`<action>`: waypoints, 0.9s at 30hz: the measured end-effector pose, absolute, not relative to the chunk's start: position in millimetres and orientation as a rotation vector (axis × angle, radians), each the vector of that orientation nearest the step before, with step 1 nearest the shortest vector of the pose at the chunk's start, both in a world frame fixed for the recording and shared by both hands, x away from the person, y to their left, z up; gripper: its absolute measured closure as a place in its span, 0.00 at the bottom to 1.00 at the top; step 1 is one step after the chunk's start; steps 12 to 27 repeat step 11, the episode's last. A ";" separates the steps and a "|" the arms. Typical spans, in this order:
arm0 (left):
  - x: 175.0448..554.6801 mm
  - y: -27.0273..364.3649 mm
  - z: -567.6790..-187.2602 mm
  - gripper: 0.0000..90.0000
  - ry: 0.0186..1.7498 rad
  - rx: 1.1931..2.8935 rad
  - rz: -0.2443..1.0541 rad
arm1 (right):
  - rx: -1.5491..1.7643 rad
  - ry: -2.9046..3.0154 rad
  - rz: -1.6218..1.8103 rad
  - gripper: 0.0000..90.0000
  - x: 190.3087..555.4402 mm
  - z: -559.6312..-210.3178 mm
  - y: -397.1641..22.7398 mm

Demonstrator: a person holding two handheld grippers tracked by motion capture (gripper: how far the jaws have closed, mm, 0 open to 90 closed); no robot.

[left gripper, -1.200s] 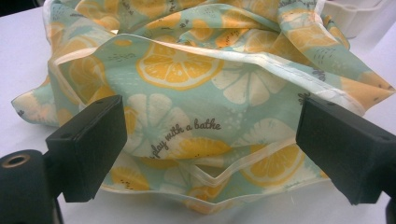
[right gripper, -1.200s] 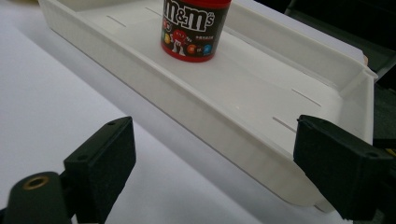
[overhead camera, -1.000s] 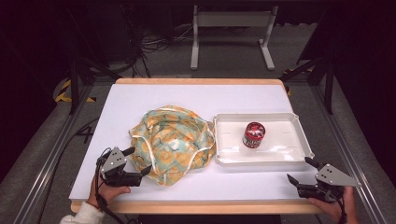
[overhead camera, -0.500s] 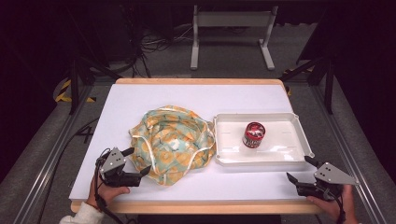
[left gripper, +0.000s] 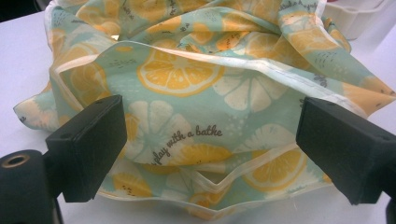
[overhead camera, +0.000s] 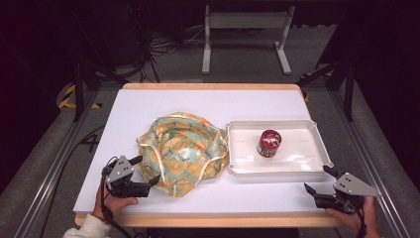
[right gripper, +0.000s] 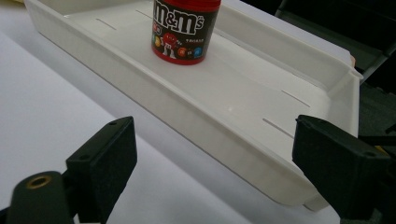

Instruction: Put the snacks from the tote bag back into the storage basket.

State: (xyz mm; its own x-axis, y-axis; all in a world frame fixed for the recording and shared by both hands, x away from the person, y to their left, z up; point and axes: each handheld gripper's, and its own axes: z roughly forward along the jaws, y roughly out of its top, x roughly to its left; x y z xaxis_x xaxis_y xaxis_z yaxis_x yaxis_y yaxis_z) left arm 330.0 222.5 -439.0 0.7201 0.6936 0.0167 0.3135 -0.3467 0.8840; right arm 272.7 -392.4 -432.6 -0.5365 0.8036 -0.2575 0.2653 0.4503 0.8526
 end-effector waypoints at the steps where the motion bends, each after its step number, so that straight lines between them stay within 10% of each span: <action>1: 329.8 222.1 -438.4 0.10 0.770 1.947 0.493 | 0.891 2.037 1.035 0.16 272.0 -432.7 -392.1; 27: 327.9 224.6 -438.1 0.10 0.784 1.941 0.499 | 0.868 2.026 1.063 0.14 270.7 -427.8 -391.9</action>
